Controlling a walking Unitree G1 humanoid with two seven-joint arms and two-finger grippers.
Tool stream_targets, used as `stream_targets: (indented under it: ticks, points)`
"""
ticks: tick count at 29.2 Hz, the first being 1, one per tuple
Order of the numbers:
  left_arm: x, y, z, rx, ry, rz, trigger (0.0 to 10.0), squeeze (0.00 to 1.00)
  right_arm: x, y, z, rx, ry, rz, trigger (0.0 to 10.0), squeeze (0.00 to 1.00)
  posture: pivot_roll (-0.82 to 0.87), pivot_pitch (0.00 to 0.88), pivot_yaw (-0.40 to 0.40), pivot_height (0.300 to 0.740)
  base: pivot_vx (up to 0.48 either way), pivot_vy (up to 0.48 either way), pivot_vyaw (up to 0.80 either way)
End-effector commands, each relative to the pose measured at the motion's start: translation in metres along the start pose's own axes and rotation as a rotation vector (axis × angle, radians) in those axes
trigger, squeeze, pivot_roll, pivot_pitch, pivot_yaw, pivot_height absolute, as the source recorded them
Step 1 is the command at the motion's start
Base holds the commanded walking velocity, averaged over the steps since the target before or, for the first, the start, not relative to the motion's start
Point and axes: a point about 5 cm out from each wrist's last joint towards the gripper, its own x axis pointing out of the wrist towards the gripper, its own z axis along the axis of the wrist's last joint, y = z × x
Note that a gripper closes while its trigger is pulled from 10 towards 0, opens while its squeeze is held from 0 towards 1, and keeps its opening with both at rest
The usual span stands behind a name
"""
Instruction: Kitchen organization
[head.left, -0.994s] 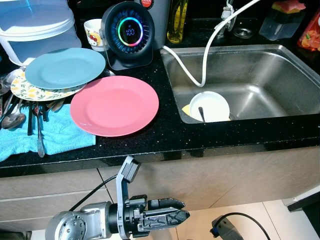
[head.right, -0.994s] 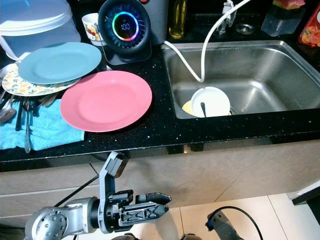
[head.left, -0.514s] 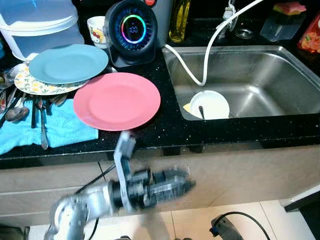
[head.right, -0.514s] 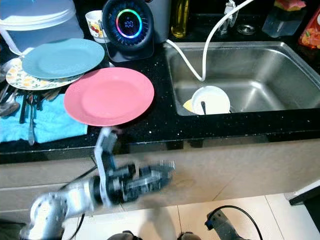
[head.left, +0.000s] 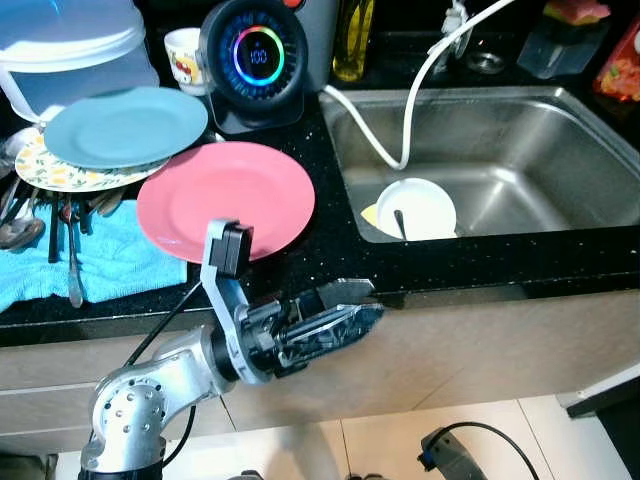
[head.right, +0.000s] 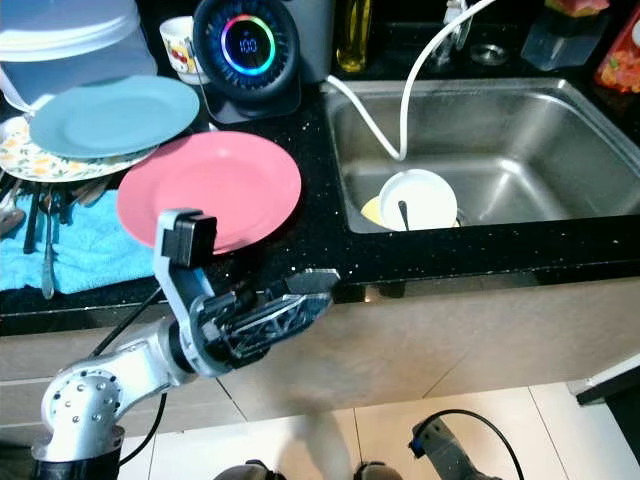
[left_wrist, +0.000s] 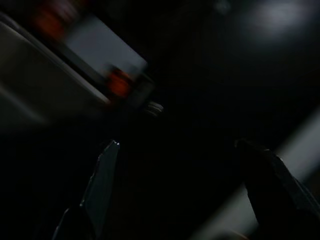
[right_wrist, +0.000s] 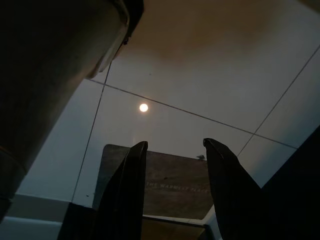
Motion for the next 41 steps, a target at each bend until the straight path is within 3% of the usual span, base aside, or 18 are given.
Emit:
stream_targets:
  ticks: [1, 3, 6, 9, 12, 13, 16, 19, 20, 22, 23, 25, 26, 29, 31, 33, 41]
  points:
    - [0.001, 0.004, 0.013, 0.107, -0.02, 0.094, 10.0, 0.0, 0.001, 0.004, -0.007, 0.002, 0.023, 0.01, 10.0, 0.0, 0.1, 0.118, -0.014, 0.74, 0.0, 0.0, 0.0]
    - [0.005, 0.006, 0.031, 0.21, -0.035, 0.176, 10.0, 0.0, 0.001, 0.005, -0.008, -0.001, 0.024, 0.01, 10.0, 0.0, 0.1, 0.121, -0.017, 0.74, 0.0, 0.0, 0.0]
    - [0.011, -0.002, 0.048, 0.296, -0.04, 0.219, 10.0, 0.0, 0.001, 0.005, -0.007, -0.007, 0.025, 0.013, 10.0, 0.0, 0.11, 0.126, -0.018, 0.74, 0.0, 0.0, 0.0]
    - [0.013, -0.007, 0.046, 0.349, 0.017, 0.233, 10.0, 0.0, 0.001, 0.006, -0.006, -0.013, 0.025, 0.015, 10.0, 0.0, 0.12, 0.126, -0.019, 0.74, 0.0, 0.0, 0.0]
    - [0.012, -0.003, 0.038, 0.418, 0.095, 0.319, 10.0, 0.0, 0.001, 0.006, -0.006, -0.016, 0.025, 0.017, 10.0, 0.0, 0.12, 0.126, -0.017, 0.74, 0.0, 0.0, 0.0]
    - [0.01, 0.002, 0.037, 0.475, 0.129, 0.406, 10.0, 0.0, 0.001, 0.006, -0.005, -0.016, 0.025, 0.017, 10.0, 0.0, 0.12, 0.127, -0.018, 0.74, 0.0, 0.0, 0.0]
    - [0.009, 0.005, 0.038, 0.502, 0.144, 0.452, 10.0, 0.0, 0.001, 0.006, -0.005, -0.017, 0.025, 0.017, 10.0, 0.0, 0.12, 0.128, -0.018, 0.74, 0.0, 0.0, 0.0]
    - [-0.013, 0.026, 0.061, 0.794, 0.243, 0.868, 10.0, 0.0, 0.001, 0.006, -0.008, -0.021, 0.031, 0.018, 10.0, 0.0, 0.13, 0.133, -0.023, 0.74, 0.0, 0.0, 0.0]
    - [-0.013, 0.026, 0.061, 0.794, 0.243, 0.868, 10.0, 0.0, 0.001, 0.006, -0.008, -0.021, 0.031, 0.018, 10.0, 0.0, 0.13, 0.133, -0.023, 0.74, 0.0, 0.0, 0.0]
    - [-0.03, 0.026, 0.082, 1.015, 0.29, 1.108, 10.0, 0.0, 0.001, 0.005, -0.008, -0.029, 0.035, 0.02, 10.0, 0.0, 0.14, 0.135, -0.029, 0.74, 0.0, 0.0, 0.0]
    - [-0.03, 0.026, 0.082, 1.015, 0.29, 1.108, 10.0, 0.0, 0.001, 0.005, -0.008, -0.029, 0.035, 0.02, 10.0, 0.0, 0.14, 0.135, -0.029, 0.74, 0.0, 0.0, 0.0]
    - [-0.04, 0.025, 0.088, 1.053, 0.258, 1.232, 10.0, 0.0, 0.001, 0.006, -0.007, -0.039, 0.036, 0.023, 10.0, 0.0, 0.16, 0.138, -0.039, 0.74, 0.0, 0.0, 0.0]
    - [-0.04, 0.025, 0.088, 1.053, 0.258, 1.232, 10.0, 0.0, 0.001, 0.006, -0.007, -0.039, 0.036, 0.023, 10.0, 0.0, 0.16, 0.138, -0.039, 0.74, 0.0, 0.0, 0.0]
    - [-0.056, 0.015, 0.089, 1.127, 0.21, 1.38, 10.0, 0.0, 0.001, 0.004, -0.002, -0.065, 0.031, 0.026, 10.0, 0.0, 0.18, 0.146, -0.054, 0.74, 0.0, 0.0, 0.0]
    - [-0.058, 0.014, 0.089, 1.138, 0.2, 1.391, 10.0, 0.0, 0.001, 0.004, -0.001, -0.07, 0.03, 0.026, 10.0, 0.0, 0.18, 0.146, -0.054, 0.74, 0.0, 0.0, 0.0]
    - [-0.06, 0.005, 0.095, 1.223, 0.142, 1.463, 10.0, 0.0, 0.001, 0.003, 0.0, -0.084, 0.03, 0.025, 10.0, 0.0, 0.19, 0.148, -0.06, 0.74, 0.0, 0.0, 0.0]
    - [-0.079, -0.021, 0.099, 1.243, -0.057, 1.662, 10.0, 0.0, 0.0, 0.001, 0.001, -0.119, 0.038, 0.03, 10.0, 0.0, 0.22, 0.167, -0.077, 0.74, 0.0, 0.0, 0.0]
